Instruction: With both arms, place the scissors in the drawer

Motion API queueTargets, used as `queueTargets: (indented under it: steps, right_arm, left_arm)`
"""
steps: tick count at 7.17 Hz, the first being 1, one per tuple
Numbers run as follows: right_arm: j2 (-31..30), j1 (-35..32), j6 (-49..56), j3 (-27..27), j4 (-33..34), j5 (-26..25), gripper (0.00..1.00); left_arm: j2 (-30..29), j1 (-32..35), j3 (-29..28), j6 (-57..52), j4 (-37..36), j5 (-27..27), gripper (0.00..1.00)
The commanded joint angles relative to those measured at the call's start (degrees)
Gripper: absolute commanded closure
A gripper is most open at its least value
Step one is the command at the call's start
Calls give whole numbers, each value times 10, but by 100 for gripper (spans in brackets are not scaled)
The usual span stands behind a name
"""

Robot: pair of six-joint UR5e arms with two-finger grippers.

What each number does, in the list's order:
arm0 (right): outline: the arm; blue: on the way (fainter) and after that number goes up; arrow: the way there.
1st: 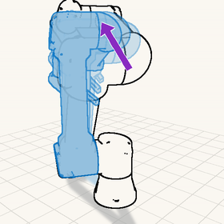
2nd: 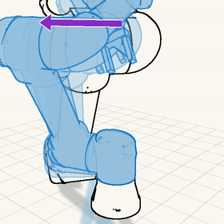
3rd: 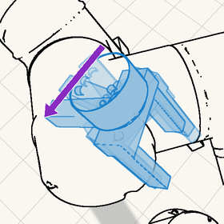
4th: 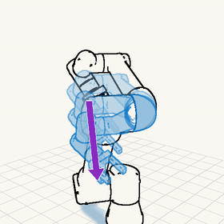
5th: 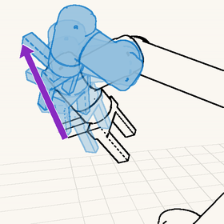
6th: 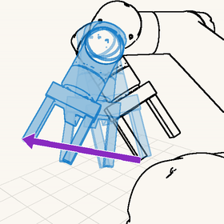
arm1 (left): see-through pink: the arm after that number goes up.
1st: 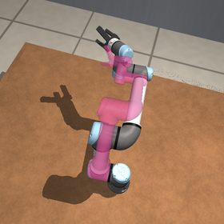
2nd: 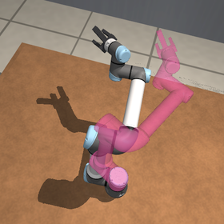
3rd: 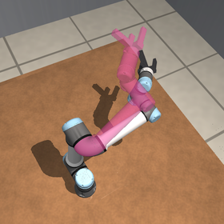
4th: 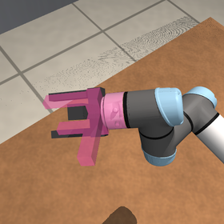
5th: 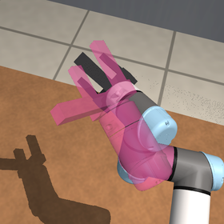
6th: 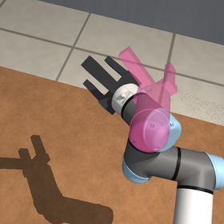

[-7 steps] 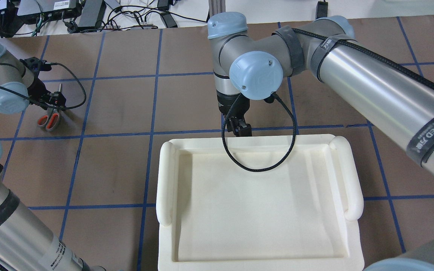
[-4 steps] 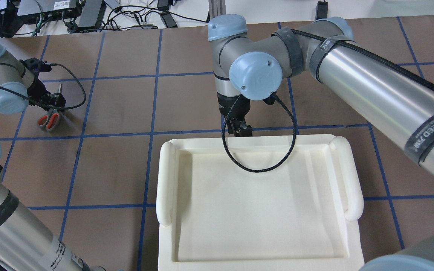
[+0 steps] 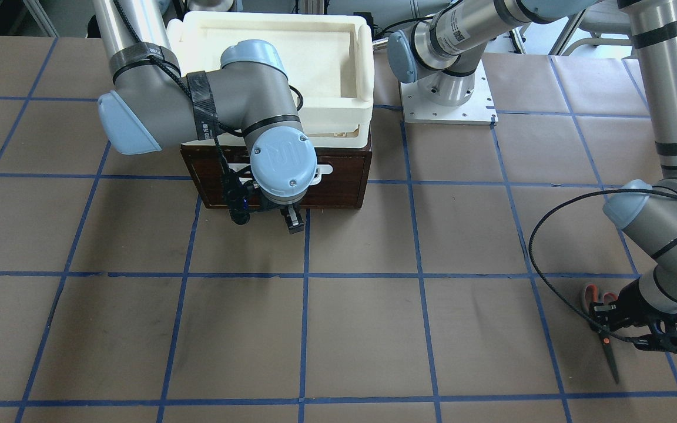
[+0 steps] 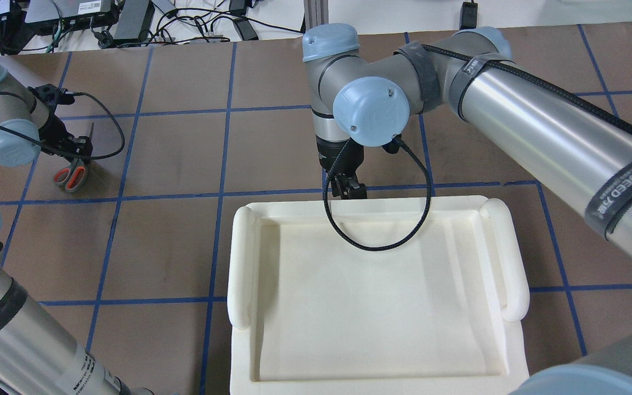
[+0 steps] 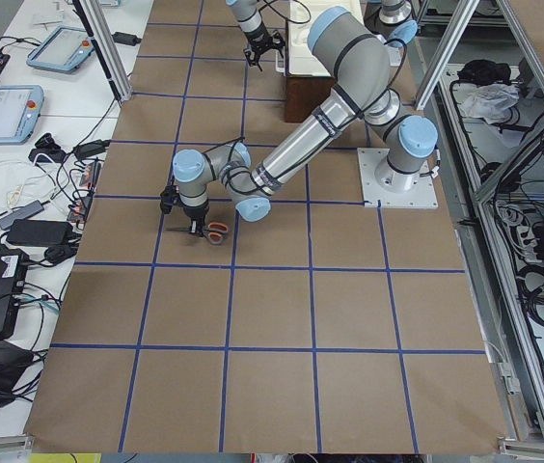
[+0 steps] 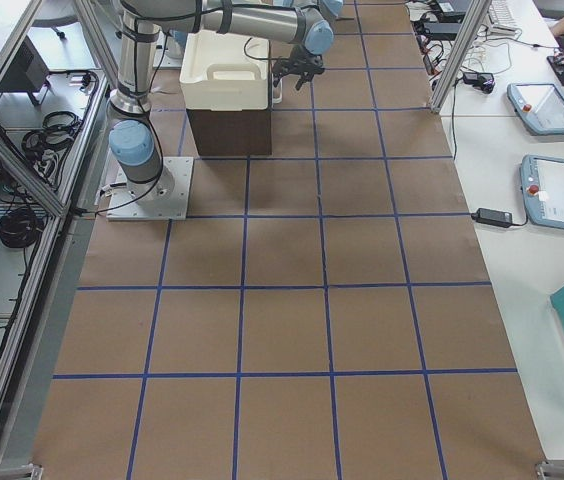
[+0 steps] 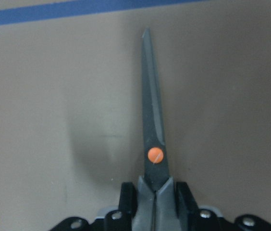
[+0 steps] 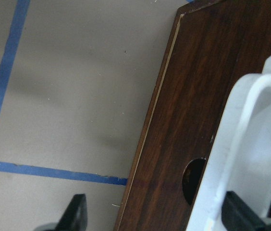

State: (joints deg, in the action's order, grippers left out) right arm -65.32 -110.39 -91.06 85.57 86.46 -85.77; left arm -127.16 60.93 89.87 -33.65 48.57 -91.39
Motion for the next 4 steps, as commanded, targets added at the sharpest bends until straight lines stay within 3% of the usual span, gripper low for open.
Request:
queueTargets:
  steps: [1, 4]
  right_arm:
    - [0, 1, 2, 10, 4, -1, 0]
    - [1, 0, 1, 12, 4, -1, 0]
  left_arm:
    - [6, 0, 0, 0, 0, 0, 85]
    - [31, 2, 0, -1, 20, 0, 85]
